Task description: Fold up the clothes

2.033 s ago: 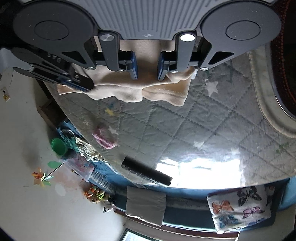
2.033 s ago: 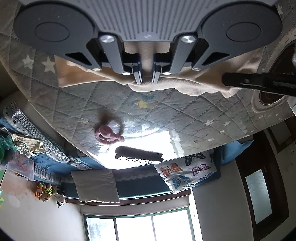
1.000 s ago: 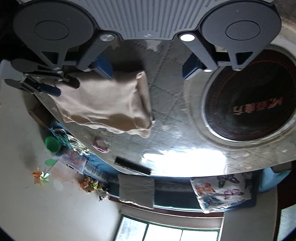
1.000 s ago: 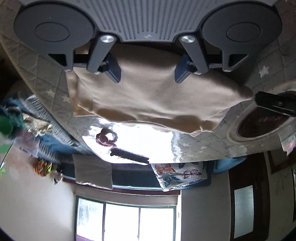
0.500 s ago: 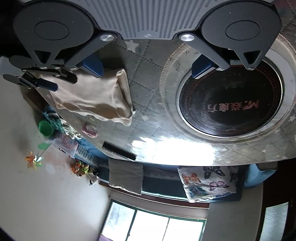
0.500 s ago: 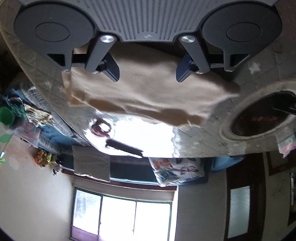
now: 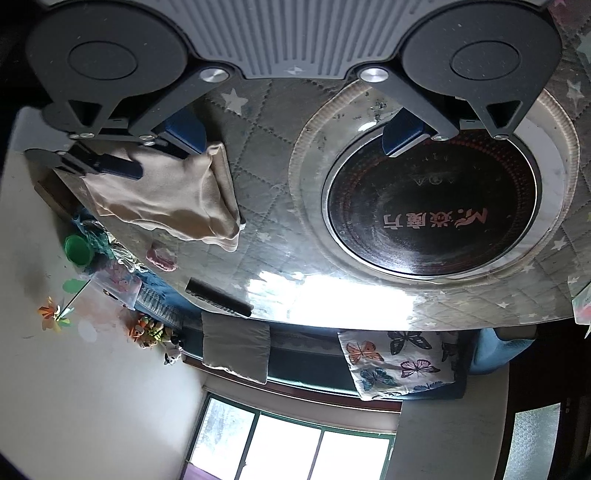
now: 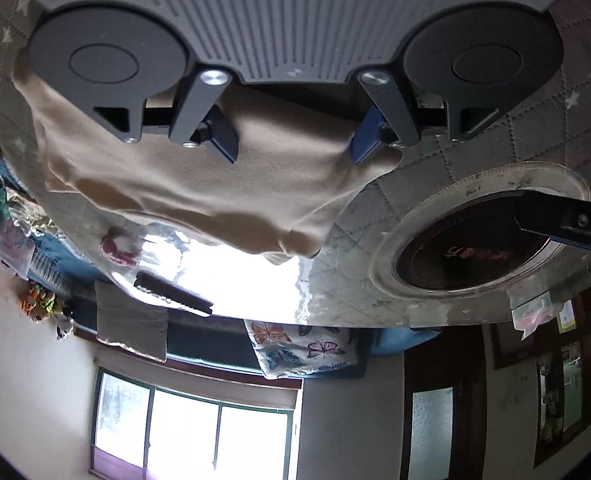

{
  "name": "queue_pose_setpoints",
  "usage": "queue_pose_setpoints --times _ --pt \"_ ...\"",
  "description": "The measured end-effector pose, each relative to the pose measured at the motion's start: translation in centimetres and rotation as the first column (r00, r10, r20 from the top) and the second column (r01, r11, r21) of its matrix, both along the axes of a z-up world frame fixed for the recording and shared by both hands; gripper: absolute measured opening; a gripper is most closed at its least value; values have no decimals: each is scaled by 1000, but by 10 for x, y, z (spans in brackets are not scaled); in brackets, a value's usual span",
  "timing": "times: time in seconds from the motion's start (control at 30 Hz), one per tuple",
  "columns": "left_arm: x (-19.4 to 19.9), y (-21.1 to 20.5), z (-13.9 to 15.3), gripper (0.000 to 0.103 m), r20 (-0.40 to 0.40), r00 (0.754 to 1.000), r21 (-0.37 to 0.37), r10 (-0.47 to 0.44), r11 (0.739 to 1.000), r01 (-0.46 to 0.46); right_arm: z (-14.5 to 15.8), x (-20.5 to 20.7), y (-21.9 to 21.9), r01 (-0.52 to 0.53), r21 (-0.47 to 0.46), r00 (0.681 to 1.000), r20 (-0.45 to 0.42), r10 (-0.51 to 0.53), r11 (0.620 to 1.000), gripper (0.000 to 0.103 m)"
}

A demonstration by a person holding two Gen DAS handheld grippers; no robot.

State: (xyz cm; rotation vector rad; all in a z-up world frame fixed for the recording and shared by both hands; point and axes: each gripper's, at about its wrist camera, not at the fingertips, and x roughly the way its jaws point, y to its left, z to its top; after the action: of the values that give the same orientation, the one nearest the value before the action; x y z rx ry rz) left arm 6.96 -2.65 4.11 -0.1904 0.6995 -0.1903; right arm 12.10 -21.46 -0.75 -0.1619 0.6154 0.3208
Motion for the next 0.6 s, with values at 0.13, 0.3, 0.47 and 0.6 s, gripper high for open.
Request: queue_pose_setpoints --times 0.13,0.3,0.47,0.6 --pt "0 -9 -3 103 -2 1000 9 -8 1000 9 9 -13 -13 12 33 1000 8 -13 999 74" --pt "0 -22 -8 103 -24 999 39 -40 998 41 12 -28 -32 58 60 998 -6 -57 997 86" --pt "-4 -33 -12 103 -44 997 67 -69 995 72 9 -39 -49 130 75 991 -26 -129 989 98" --pt "-9 -41 -15 103 -57 995 89 -87 992 92 8 -50 -57 182 59 983 -14 -181 982 103"
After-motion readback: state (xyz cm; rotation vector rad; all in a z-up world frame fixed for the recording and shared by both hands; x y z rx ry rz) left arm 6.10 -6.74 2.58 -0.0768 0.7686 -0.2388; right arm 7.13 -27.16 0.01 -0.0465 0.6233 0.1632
